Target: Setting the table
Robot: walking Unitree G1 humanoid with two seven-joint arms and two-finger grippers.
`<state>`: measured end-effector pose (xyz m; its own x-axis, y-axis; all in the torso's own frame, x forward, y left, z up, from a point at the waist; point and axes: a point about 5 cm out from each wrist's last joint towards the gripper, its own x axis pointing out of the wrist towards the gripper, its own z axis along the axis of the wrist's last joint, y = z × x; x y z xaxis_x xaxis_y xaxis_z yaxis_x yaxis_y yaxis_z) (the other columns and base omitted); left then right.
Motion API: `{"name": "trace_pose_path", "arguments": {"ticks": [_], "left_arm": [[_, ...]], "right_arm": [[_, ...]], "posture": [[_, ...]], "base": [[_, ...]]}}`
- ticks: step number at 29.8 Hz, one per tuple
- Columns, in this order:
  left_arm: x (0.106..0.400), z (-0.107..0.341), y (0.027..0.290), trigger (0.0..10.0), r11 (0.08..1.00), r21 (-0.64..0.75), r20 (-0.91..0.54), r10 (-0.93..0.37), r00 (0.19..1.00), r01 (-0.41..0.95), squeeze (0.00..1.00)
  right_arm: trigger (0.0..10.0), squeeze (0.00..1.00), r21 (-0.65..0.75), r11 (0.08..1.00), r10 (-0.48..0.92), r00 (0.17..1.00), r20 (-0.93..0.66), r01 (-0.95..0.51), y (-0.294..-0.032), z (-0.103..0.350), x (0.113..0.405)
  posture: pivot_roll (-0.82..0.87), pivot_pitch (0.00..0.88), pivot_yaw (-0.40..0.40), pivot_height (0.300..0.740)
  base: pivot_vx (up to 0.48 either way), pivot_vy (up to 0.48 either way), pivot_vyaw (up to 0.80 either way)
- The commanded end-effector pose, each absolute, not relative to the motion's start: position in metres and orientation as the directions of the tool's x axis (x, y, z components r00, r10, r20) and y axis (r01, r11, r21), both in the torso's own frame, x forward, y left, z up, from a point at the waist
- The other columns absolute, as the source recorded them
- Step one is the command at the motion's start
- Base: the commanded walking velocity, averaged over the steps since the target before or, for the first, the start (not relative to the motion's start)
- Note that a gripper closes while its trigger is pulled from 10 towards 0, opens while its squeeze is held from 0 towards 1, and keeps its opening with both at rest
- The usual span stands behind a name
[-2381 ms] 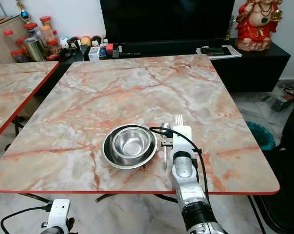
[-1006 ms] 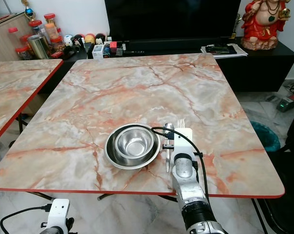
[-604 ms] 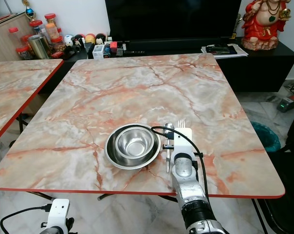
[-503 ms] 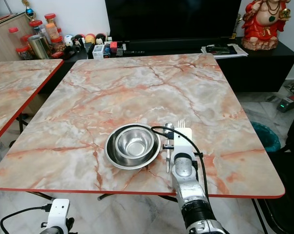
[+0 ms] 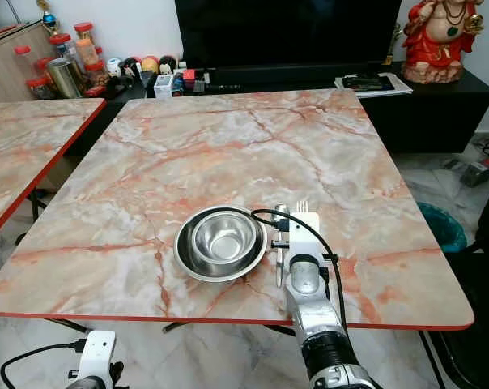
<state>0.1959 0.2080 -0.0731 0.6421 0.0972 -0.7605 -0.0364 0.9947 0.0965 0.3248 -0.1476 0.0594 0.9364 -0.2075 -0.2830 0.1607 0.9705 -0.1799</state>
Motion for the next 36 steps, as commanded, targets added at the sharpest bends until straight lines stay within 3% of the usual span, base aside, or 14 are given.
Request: {"name": "trace_pose_path", "arguments": {"ticks": [1,15,16,22,36], "left_arm": [[0.198,-0.071,0.214,10.0,0.993,0.111,-0.758,0.106,0.643,-0.032,0.00],[0.199,-0.071,0.213,10.0,0.993,0.112,-0.758,0.103,0.644,-0.027,0.00],[0.199,-0.071,0.213,10.0,0.993,0.111,-0.758,0.103,0.644,-0.027,0.00],[0.199,-0.071,0.212,10.0,0.994,0.107,-0.757,0.099,0.645,-0.027,0.00],[0.202,-0.069,0.212,10.0,0.994,0.104,-0.748,0.099,0.656,-0.031,0.00]], "right_arm": [[10.0,1.00,-0.172,0.972,-0.213,0.917,-0.336,0.163,-0.148,0.049,0.320],[10.0,1.00,-0.168,0.969,-0.223,0.930,-0.293,0.180,-0.148,0.055,0.322],[10.0,0.00,-0.165,0.969,-0.227,0.934,-0.275,0.186,-0.148,0.058,0.323],[10.0,0.00,-0.142,0.965,-0.234,0.968,-0.087,0.220,-0.149,0.087,0.331],[10.0,0.00,-0.087,0.971,-0.212,0.972,0.102,0.221,-0.144,0.114,0.334]], "posture": [[-0.09,0.000,0.096,0.728],[-0.09,0.000,0.098,0.728],[-0.09,0.000,0.097,0.728],[-0.09,0.000,0.098,0.728],[-0.10,0.000,0.102,0.728]], "base": [[0.000,0.000,0.00],[0.000,0.000,0.00],[0.000,0.000,0.00],[0.000,0.000,0.00],[0.000,0.000,0.00]]}}
